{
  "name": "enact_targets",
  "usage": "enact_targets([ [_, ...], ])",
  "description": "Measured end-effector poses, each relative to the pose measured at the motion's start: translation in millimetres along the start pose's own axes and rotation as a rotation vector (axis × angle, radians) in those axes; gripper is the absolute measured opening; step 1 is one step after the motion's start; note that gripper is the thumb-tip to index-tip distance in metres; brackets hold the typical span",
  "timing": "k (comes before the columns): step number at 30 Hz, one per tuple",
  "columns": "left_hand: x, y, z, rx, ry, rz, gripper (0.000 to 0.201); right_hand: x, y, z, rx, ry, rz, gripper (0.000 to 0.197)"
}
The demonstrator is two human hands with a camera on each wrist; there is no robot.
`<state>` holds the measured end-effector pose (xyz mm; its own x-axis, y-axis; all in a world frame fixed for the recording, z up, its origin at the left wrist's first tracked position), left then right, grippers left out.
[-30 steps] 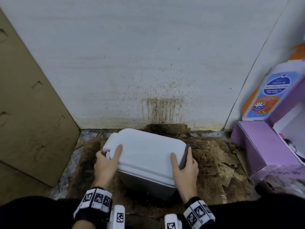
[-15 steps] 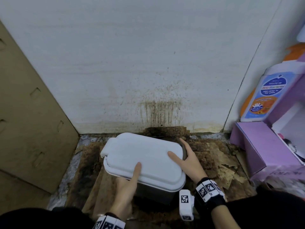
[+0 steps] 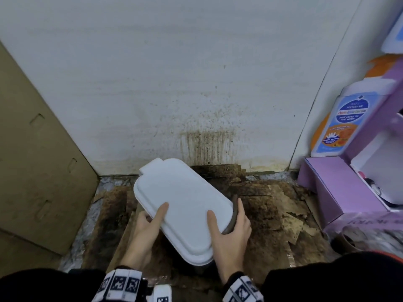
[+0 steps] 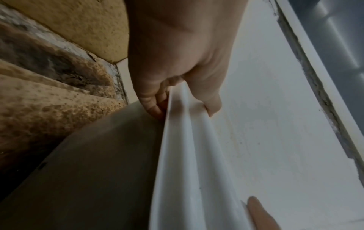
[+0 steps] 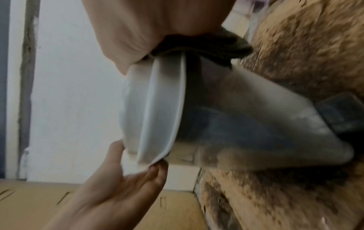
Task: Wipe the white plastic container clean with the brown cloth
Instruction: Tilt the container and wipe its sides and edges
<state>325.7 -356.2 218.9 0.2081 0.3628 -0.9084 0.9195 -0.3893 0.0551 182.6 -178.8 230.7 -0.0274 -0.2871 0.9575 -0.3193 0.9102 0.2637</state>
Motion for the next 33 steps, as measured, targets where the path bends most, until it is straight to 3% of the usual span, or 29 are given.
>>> enact_targets([
  [5,-3,-5,-2,0.02,-0.001,0.09,0.053,-10,-3,-12,-0.074,-0.049,-0.026,0.089],
  [13,-3,-18,-6,-0.016,-0.041,0.118,0.054,-14,-2,9,0.067,-0.042,-0.034,0.076],
  [17,7,-28,-19,-0.067,-0.004,0.108,0.053,-16,0,34,0.179,-0.038,-0.019,0.066],
  [22,25,-42,-42,-0.133,0.063,0.273,0.056,-7,1,71,0.355,0.013,-0.018,0.046],
  [25,30,-46,-47,-0.14,0.072,0.276,0.059,-4,-2,79,0.412,0.033,-0.036,0.047],
  [29,27,-46,-48,-0.212,0.051,0.316,0.063,-6,-2,73,0.375,0.055,-0.05,0.056],
  [33,21,-44,-46,-0.208,-0.042,0.298,0.055,-7,1,67,0.308,0.028,0.002,0.056],
])
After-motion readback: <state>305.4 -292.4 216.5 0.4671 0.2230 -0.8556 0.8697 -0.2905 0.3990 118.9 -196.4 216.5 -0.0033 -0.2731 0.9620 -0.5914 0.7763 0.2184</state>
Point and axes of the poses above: each hand's wrist, its own z-axis towards the middle knuckle, its own y-axis out of the back of the hand, x = y × z, the point moved 5 cm from there along z, towards the middle knuckle, and after that the axes turned 1 degree about -x, right-handed, at the moved point
